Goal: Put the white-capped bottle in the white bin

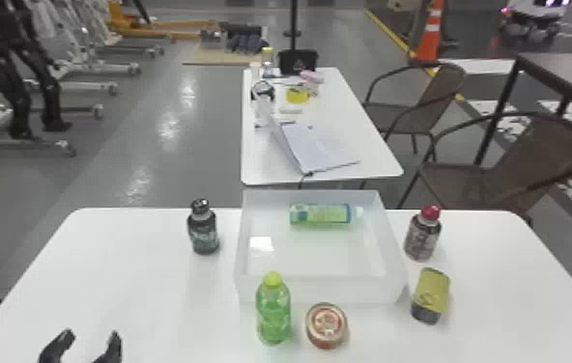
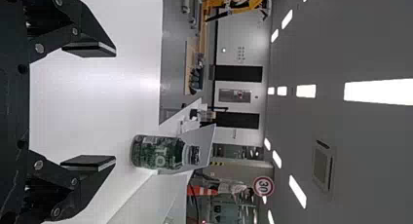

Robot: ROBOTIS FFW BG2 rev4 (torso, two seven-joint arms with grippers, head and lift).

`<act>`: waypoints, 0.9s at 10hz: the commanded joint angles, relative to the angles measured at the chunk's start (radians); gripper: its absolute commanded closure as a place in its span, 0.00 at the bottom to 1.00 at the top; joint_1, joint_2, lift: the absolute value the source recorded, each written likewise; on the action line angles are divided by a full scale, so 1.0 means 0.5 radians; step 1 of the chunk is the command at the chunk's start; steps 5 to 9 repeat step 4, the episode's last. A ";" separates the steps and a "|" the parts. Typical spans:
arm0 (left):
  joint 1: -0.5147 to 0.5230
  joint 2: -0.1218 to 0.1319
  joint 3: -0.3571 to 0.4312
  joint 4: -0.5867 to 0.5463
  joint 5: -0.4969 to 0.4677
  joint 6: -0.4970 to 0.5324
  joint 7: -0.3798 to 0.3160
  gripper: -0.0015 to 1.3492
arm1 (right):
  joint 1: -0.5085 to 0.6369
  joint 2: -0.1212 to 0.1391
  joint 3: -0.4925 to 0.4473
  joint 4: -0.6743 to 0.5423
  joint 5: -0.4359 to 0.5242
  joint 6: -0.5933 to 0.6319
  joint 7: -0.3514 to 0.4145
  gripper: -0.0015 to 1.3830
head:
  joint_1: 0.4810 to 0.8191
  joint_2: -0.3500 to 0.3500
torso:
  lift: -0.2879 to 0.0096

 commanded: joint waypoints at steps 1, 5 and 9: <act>0.001 -0.008 -0.041 0.000 0.024 0.044 -0.005 0.35 | 0.009 -0.012 0.000 -0.017 0.020 -0.001 0.000 0.08 | 0.20 0.50 | 0.63; 0.001 -0.008 -0.072 0.000 0.046 0.080 -0.002 0.35 | 0.009 -0.012 0.000 -0.017 0.026 -0.001 -0.003 0.08 | 0.20 0.50 | 0.63; 0.001 -0.008 -0.072 0.000 0.046 0.080 -0.002 0.35 | 0.009 -0.012 0.000 -0.017 0.026 -0.001 -0.003 0.08 | 0.20 0.50 | 0.63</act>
